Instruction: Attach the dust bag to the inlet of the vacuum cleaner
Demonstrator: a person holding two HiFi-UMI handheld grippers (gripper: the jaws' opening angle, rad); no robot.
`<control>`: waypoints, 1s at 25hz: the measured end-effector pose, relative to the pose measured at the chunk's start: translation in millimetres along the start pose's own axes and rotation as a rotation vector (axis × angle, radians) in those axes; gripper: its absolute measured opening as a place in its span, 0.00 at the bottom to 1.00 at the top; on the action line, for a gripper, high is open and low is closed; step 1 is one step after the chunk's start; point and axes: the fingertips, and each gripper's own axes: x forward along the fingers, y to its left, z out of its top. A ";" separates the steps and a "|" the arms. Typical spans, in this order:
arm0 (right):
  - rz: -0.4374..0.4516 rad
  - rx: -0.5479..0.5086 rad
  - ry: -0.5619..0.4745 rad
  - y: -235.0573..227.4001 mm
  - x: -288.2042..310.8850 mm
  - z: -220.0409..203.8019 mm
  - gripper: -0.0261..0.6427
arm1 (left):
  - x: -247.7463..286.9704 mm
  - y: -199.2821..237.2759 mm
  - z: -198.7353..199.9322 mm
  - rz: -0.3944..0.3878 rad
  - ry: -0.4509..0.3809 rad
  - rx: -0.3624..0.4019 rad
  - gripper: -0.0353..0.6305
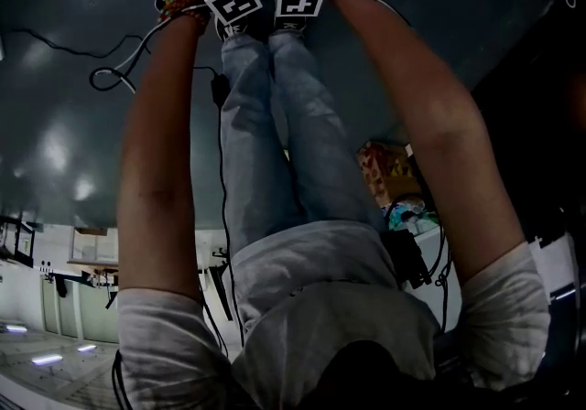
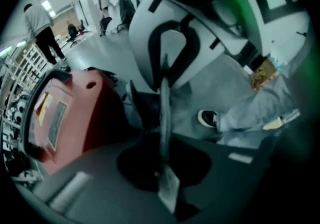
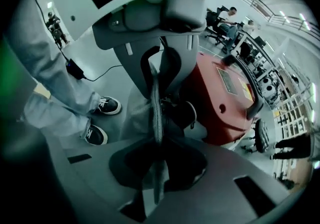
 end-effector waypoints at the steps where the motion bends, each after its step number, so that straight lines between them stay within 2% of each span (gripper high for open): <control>1: 0.004 -0.022 -0.005 -1.3 -1.1 2.4 0.10 | -1.5 -0.8 -1.7 0.007 0.000 -0.023 0.09; 4: 0.010 0.006 -0.012 -0.2 -0.1 -4.8 0.10 | -7.9 -0.5 5.5 0.015 0.006 -0.019 0.08; 8: 0.005 0.131 -0.006 10.9 7.9 -16.1 0.10 | -13.8 5.4 17.0 0.011 0.011 0.107 0.09; 10: 0.001 0.156 -0.011 13.1 9.6 -14.5 0.10 | -14.5 6.0 16.4 0.016 0.015 0.131 0.09; 17: 0.007 0.126 -0.009 1.3 2.6 -8.7 0.10 | -9.9 8.4 6.2 0.029 0.022 0.047 0.09; 21: 0.028 0.161 -0.026 6.4 -4.7 -10.5 0.12 | -15.3 6.9 5.6 0.046 0.002 0.004 0.23; 25: 0.015 0.193 -0.034 10.7 -19.7 -18.4 0.13 | -26.8 0.7 9.3 0.072 -0.024 -0.013 0.24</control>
